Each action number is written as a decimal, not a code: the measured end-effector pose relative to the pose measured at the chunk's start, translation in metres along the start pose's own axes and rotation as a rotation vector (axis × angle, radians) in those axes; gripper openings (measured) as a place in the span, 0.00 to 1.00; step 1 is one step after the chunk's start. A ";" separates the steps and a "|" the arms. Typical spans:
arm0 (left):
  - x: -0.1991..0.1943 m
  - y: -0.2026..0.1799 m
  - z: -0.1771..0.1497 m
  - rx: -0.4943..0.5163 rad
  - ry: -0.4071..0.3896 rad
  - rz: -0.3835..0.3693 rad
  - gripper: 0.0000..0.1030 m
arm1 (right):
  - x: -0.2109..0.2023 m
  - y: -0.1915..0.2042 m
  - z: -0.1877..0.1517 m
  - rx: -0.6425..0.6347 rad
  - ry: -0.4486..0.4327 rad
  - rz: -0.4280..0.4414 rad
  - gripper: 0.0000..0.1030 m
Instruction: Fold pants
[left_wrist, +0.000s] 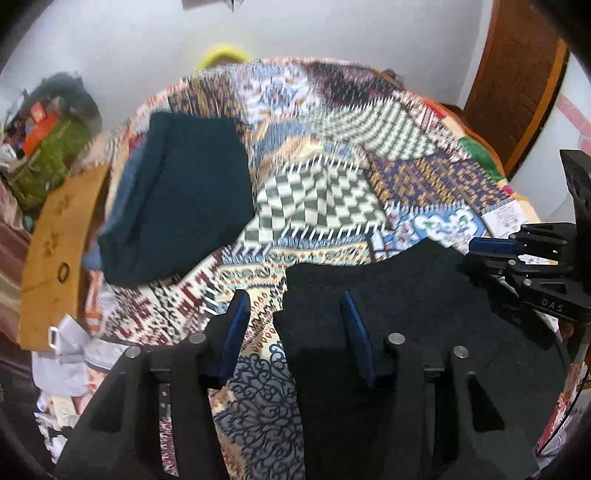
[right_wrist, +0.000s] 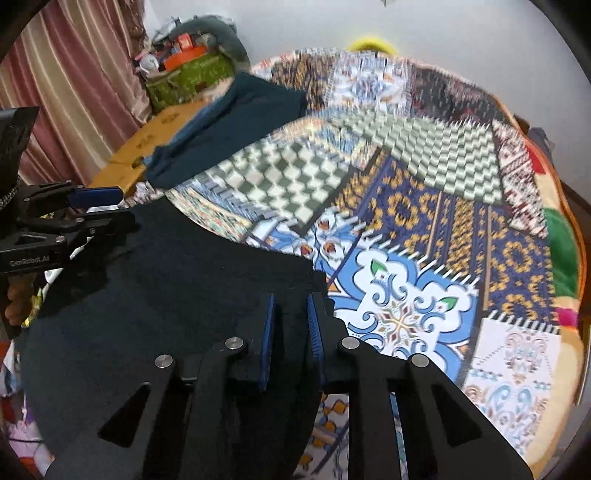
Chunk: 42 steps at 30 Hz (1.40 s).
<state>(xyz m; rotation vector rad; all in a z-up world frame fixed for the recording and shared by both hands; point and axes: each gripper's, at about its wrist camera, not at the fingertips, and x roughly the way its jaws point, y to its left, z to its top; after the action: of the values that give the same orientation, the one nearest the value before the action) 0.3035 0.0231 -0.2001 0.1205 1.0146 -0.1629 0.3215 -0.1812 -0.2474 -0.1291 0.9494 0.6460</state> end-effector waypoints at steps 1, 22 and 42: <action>-0.006 -0.001 0.000 -0.001 -0.016 -0.001 0.64 | -0.006 0.003 0.000 -0.004 -0.013 0.003 0.17; -0.031 -0.023 -0.094 0.005 0.012 -0.012 0.93 | -0.043 0.061 -0.084 -0.071 0.008 0.065 0.56; -0.072 0.018 -0.154 -0.104 -0.005 0.089 0.93 | -0.080 0.026 -0.134 0.101 -0.032 0.005 0.56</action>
<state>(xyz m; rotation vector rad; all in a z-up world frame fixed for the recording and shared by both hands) 0.1414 0.0738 -0.2187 0.0706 1.0082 -0.0294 0.1784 -0.2475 -0.2593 -0.0268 0.9495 0.6019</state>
